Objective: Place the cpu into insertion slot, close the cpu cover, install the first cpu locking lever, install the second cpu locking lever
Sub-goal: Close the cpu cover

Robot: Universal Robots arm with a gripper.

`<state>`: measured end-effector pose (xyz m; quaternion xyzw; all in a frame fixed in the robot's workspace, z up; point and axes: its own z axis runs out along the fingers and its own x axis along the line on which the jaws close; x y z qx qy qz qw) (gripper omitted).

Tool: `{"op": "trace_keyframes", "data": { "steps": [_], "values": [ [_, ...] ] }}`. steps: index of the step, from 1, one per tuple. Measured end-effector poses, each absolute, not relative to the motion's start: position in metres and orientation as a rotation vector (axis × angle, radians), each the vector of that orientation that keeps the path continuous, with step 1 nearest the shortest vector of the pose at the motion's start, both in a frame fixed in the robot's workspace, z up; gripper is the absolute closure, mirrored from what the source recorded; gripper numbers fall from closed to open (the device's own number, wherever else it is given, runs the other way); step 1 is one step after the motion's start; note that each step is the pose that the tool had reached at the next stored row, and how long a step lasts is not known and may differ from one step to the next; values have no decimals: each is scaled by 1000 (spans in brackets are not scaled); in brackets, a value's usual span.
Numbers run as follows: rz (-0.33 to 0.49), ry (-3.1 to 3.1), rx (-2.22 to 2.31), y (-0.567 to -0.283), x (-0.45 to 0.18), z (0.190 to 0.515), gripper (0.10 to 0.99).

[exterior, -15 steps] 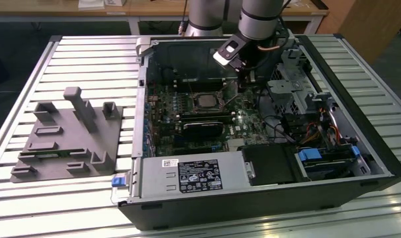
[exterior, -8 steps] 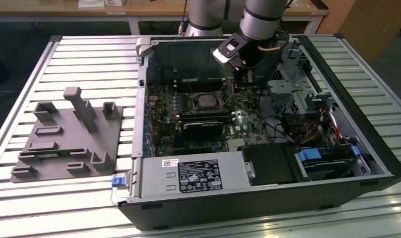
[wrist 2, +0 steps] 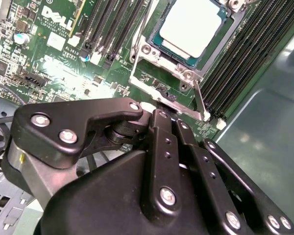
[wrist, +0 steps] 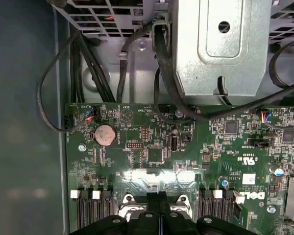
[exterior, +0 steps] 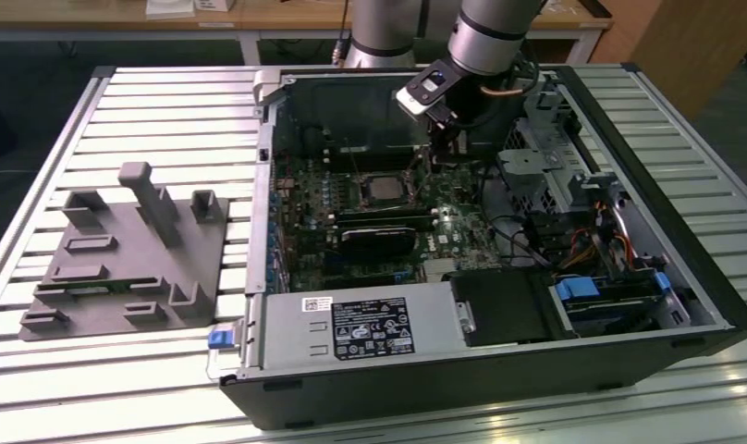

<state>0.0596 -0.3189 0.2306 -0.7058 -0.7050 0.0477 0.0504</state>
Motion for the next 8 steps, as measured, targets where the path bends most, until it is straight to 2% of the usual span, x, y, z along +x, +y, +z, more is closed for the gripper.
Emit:
{"op": "trace_keyframes", "data": {
  "steps": [8],
  "values": [
    [148, -2145, -2147, -319, 55, 231, 980]
  ]
}}
